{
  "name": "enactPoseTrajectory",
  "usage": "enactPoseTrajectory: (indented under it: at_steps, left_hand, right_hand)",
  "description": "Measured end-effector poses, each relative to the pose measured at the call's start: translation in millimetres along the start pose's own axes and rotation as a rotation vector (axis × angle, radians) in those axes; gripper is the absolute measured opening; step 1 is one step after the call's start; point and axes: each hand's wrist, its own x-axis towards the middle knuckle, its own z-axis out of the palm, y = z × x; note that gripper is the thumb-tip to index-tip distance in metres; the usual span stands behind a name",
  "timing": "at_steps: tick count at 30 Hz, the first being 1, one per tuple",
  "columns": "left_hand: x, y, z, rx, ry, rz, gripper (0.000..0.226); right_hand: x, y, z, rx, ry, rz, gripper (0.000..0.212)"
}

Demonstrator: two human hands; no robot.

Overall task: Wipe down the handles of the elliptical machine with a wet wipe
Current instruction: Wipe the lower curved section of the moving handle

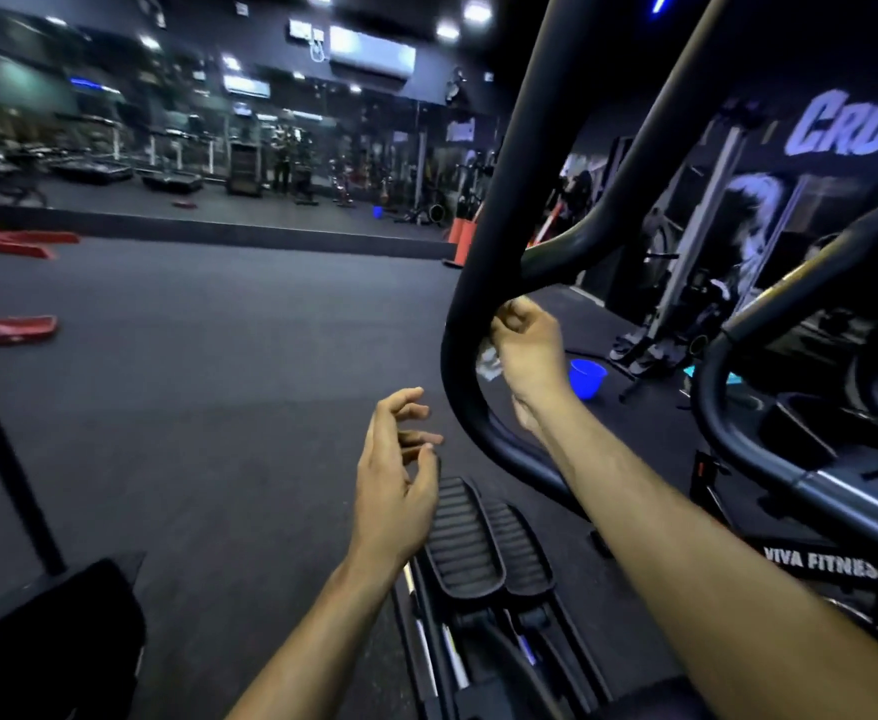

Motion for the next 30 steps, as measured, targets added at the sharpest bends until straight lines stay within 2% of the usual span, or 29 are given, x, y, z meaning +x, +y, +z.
enactPoseTrajectory:
  at_steps: [3, 5, 7, 12, 14, 16, 18, 20, 24, 27, 30]
  left_hand:
    - [-5.7, 1.2, -2.8, 0.014, 0.054, -0.012, 0.051]
    - [-6.5, 2.1, -3.6, 0.015, 0.087, -0.021, 0.049]
    - [-6.3, 5.8, -1.9, 0.009, 0.096, -0.035, 0.047]
    - [-10.1, 18.1, 13.1, 0.012, 0.051, -0.011, 0.046]
    - [-14.0, 21.2, 18.7, -0.002, 0.035, -0.012, 0.048]
    - [-18.8, 23.5, 23.7, -0.006, 0.016, -0.009, 0.049]
    - [-22.4, 21.8, 24.1, -0.015, 0.011, -0.018, 0.047]
    - [-24.3, 17.8, 22.5, -0.027, 0.014, -0.039, 0.048]
    - [-25.4, 14.6, 27.6, 0.012, 0.021, -0.057, 0.050]
    - [-28.8, 20.8, 38.1, 0.033, -0.025, -0.045, 0.049]
    - [-32.4, 20.0, 40.6, 0.039, -0.055, -0.024, 0.052]
  right_hand:
    - [-17.1, 13.5, -14.4, -0.052, -0.206, 0.018, 0.032]
    - [-28.2, 21.6, -38.4, -0.225, -0.401, 0.030, 0.039]
    - [-32.7, 17.4, -54.0, -0.343, -0.521, 0.002, 0.039]
    - [-14.3, -14.2, -24.3, -0.313, -0.387, -0.136, 0.034]
    - [-16.7, -23.0, -17.5, -0.287, -0.425, -0.111, 0.035]
    - [-22.1, -21.5, -30.3, -0.368, -0.533, -0.068, 0.031]
    - [-22.5, -10.3, -50.6, -0.520, -0.659, -0.012, 0.037]
    - [-22.6, -5.3, -68.9, -0.522, -0.728, 0.060, 0.045]
    - [-12.5, -5.4, -60.1, -0.460, -0.644, -0.085, 0.044]
    - [-8.6, 5.5, -45.2, -0.700, -0.599, -0.129, 0.030]
    - [-9.3, 13.1, -64.8, -0.883, -0.688, -0.095, 0.022]
